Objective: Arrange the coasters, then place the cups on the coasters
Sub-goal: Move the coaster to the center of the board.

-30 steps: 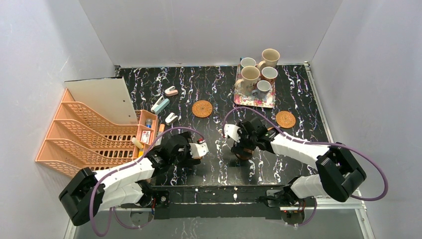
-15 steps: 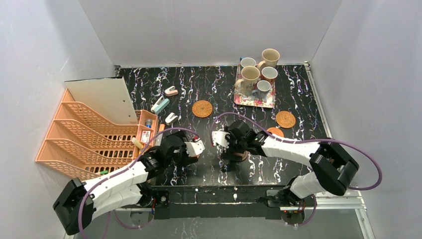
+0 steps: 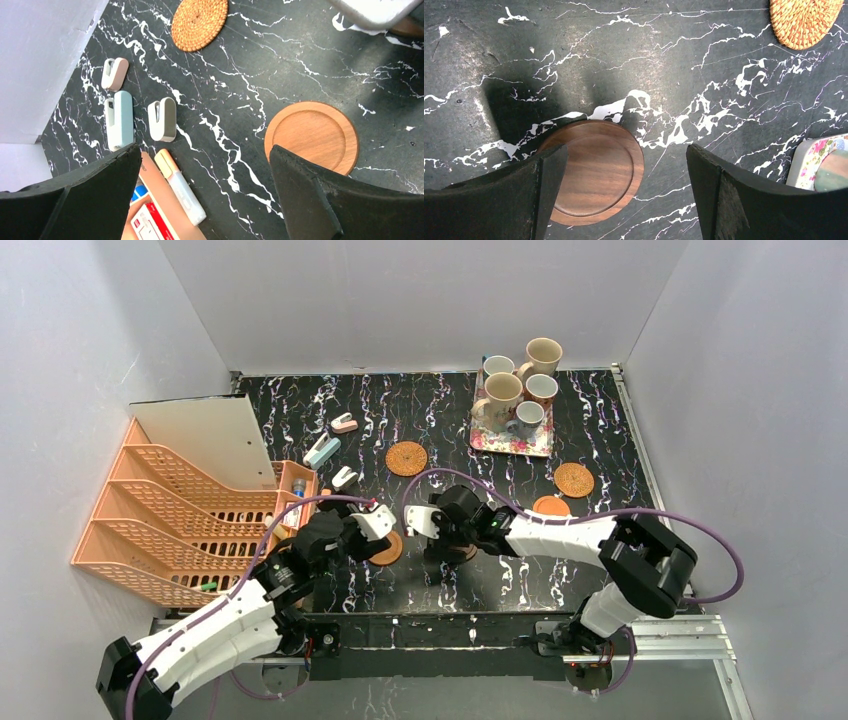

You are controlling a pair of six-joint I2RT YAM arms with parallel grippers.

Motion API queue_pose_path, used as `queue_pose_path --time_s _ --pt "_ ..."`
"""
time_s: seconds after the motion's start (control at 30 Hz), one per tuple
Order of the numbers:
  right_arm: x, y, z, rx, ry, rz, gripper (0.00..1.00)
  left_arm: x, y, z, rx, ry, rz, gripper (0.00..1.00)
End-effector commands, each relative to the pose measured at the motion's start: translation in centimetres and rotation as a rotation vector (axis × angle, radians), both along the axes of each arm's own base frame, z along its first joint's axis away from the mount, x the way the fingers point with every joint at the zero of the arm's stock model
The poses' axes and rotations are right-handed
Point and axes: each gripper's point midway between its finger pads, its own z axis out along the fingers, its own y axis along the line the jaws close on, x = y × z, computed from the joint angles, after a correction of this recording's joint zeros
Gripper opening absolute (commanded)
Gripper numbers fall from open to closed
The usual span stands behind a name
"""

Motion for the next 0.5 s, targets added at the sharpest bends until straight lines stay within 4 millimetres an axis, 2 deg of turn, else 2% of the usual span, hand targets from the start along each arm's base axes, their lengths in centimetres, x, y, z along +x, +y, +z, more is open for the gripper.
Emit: queue_pose_path --time_s 0.0,0.17,0.3,0.37,0.4,0.47 --pt "-1.7 -0.8 -1.9 -0.065 0.064 0.009 0.98 -0.3 1.2 -1.3 0.007 0.027 0.050 0.98" --pt "-3.4 -0.1 -0.8 -0.022 0.107 0.065 0.98 -0.3 1.4 -2.0 -0.007 0.031 0.070 0.98" --pt "-3.9 0.1 -0.7 -0.023 0.111 0.081 0.98 -0.1 1.6 -1.7 -0.017 0.022 0.091 0.98" --pt "-3.1 0.4 -0.5 -0.014 0.066 0.057 0.98 0.0 1.7 -1.5 -0.022 0.015 0.098 0.98" --pt "-2.1 0.5 0.0 -0.006 0.014 0.023 0.98 0.0 1.7 -1.5 -0.023 0.013 0.100 0.98" --pt "0.3 0.1 2.0 0.017 -0.106 -0.053 0.98 0.1 1.8 -1.3 -0.027 0.007 0.112 0.98"
